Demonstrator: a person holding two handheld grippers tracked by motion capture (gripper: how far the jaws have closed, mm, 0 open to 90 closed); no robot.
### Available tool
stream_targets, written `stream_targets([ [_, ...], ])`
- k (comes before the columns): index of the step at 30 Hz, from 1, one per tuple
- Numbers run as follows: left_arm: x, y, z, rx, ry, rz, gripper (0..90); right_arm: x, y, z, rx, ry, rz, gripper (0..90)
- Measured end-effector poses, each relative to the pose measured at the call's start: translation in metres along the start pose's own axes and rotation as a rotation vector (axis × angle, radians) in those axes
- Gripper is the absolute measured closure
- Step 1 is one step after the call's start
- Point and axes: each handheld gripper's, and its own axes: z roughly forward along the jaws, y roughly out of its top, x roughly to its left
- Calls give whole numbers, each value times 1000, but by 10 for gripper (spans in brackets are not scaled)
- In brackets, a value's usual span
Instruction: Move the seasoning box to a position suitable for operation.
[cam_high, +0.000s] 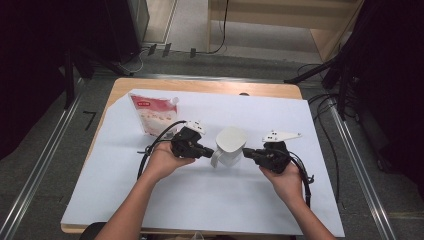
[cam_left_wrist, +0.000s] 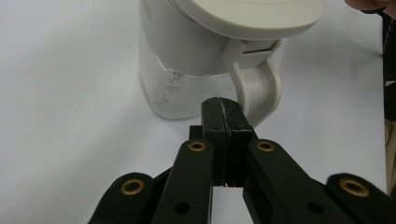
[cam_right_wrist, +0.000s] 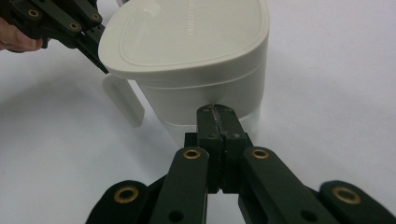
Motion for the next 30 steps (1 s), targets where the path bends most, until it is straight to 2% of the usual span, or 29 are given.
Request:
stream_targets([
  [7, -5, 0, 1, -1, 1, -8, 900, -2, 2, 3, -3, 0, -2, 900],
  [11, -9, 0, 2, 0, 8, -14, 900, -6, 2, 4, -4, 18, 23, 900],
  [17, -14, 1, 3, -28, -7, -25, 900, -6, 4, 6, -17, -10, 19, 900],
  [19, -15, 2, 2, -18, -3, -23, 900, -7, 5, 6, -18, -17, 19, 900],
  [20, -16, 2, 4, -34, -7, -31, 900, -7, 5, 6, -18, -17, 19, 900],
  [22, -19, 4, 5, -27, 6, -22, 900, -8, 6, 8, -23, -24, 21, 900],
  [25, -21, 6, 9, -21, -2, -44, 900, -10, 8, 9, -27, -28, 25, 900],
  [30, -27, 11, 13, -19, 18, -39, 900, -10, 11, 11, -26, -61, 15, 900],
])
